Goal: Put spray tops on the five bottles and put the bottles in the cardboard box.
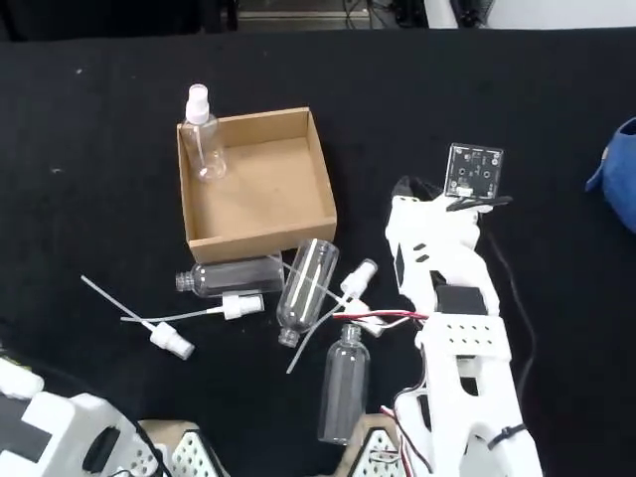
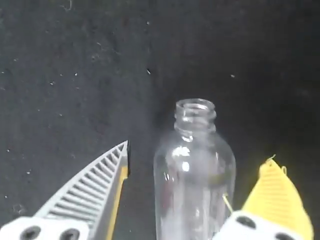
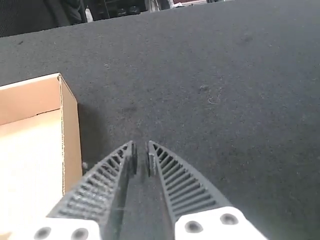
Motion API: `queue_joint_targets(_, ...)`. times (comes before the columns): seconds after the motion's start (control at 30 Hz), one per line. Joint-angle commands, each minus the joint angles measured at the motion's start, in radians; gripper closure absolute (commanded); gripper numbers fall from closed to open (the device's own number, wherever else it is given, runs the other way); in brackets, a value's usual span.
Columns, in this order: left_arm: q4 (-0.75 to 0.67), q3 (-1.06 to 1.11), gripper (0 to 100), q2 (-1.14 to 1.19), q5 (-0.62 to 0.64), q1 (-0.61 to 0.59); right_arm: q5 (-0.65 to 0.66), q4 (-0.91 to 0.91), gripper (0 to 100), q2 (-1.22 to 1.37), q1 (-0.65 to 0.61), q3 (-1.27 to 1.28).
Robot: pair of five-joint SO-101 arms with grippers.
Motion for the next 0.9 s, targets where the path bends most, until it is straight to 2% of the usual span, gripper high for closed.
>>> queue_joint_targets(0.0, -0.101, 0.050, 73, -0.005, -0.012, -0.007, 0.009, -0.028, 97.7, -0.030, -0.015, -0.007)
queue_joint_targets(0.1, -0.064, 0.091, 77, -0.008, -0.054, -0.005, 0.009, -0.028, 97.7, -0.030, -0.015, -0.007)
queue_joint_targets(0.2, 0.003, 0.099, 97, -0.017, -0.087, -0.016, 0.009, -0.028, 97.7, -0.030, -0.015, -0.007)
queue_joint_targets(0.27, 0.055, 0.068, 94, -0.017, -0.087, -0.018, 0.009, -0.028, 97.7, -0.030, -0.015, -0.007)
queue_joint_targets(0.33, 0.127, 0.016, 98, -0.017, -0.086, -0.018, 0.009, -0.028, 97.7, -0.030, -0.015, -0.007)
queue_joint_targets(0.53, 0.402, -0.159, 97, -0.017, -0.097, -0.010, 0.009, -0.028, 97.7, -0.030, -0.015, -0.007)
queue_joint_targets(0.73, 0.425, -0.222, 97, -0.015, -0.091, -0.022, 0.008, 0.051, 97.7, -0.071, -0.034, -0.028)
queue_joint_targets(0.87, 0.483, -0.220, 97, -0.015, -0.087, -0.021, 0.017, 0.267, 97.6, -0.173, -0.173, -0.094)
